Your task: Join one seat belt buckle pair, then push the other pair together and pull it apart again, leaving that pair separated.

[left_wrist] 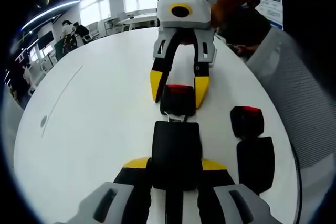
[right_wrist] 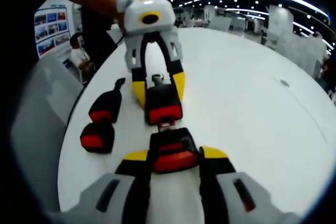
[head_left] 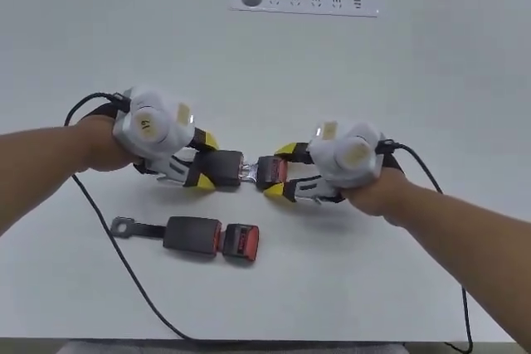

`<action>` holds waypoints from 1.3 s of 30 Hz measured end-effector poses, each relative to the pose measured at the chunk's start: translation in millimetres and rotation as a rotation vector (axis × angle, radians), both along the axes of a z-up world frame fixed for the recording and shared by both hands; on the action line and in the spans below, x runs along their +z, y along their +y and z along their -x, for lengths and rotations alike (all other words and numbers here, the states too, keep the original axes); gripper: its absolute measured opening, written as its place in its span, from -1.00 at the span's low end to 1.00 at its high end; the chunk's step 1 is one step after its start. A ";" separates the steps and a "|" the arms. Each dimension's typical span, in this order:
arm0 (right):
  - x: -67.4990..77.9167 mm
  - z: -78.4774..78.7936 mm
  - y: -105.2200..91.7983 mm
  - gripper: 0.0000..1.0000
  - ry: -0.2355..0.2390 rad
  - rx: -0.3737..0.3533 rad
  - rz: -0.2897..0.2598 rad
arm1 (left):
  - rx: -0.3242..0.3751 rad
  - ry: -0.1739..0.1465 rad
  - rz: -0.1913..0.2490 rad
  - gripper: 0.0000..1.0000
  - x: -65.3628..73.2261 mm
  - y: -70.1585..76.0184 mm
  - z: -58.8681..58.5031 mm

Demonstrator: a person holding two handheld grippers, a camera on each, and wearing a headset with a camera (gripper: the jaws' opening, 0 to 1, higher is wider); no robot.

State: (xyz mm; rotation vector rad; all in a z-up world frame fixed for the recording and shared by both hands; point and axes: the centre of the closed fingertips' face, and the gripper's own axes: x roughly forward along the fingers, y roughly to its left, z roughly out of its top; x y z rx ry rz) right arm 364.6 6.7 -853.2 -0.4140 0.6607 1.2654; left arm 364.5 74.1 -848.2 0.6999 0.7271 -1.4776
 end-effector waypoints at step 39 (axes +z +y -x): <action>1.0 9.4 -88.3 -0.27 -0.020 -0.060 0.018 | 0.035 0.012 0.001 -0.30 0.9 0.5 0.5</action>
